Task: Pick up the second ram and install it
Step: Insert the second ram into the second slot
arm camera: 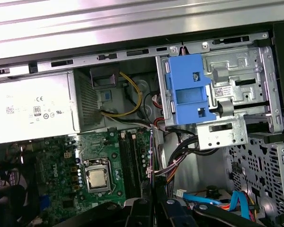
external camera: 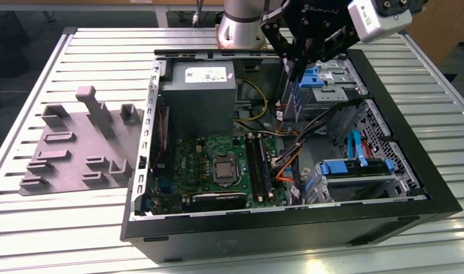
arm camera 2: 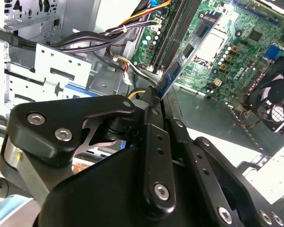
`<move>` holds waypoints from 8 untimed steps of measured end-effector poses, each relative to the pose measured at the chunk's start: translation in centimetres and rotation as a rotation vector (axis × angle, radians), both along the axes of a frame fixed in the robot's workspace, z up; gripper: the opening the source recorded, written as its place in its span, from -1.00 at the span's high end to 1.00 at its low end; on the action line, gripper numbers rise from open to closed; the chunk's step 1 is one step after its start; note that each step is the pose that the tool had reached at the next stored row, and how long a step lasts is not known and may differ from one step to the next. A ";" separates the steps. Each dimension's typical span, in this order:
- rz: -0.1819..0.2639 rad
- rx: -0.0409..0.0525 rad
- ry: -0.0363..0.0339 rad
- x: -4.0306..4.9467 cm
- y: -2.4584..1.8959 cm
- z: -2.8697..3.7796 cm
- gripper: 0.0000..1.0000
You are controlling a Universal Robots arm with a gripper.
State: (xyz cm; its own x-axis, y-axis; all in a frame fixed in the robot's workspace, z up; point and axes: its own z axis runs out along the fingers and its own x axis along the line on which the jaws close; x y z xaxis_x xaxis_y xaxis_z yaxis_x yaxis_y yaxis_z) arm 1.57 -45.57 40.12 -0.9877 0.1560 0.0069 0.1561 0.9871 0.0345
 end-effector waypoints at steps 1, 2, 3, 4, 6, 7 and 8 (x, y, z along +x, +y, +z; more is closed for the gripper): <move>0.000 0.0000 0.0000 0.00 0.00 0.00 0.72; 0.000 0.0000 0.0000 0.00 0.00 0.00 0.72; 0.000 0.0000 0.0000 0.00 0.00 0.00 0.72; 0.000 0.0000 0.0000 0.00 0.00 0.00 0.72; 0.011 0.0001 0.0001 0.00 0.00 0.00 0.72; 0.030 0.0000 0.0000 0.00 0.00 -0.01 0.72; 0.048 0.0000 0.0000 0.00 0.00 -0.02 0.72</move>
State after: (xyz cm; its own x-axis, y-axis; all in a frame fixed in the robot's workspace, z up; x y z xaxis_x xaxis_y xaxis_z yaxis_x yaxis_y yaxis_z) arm 1.57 -45.56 40.10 -0.9941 0.1084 0.0069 0.1086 0.9935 0.0345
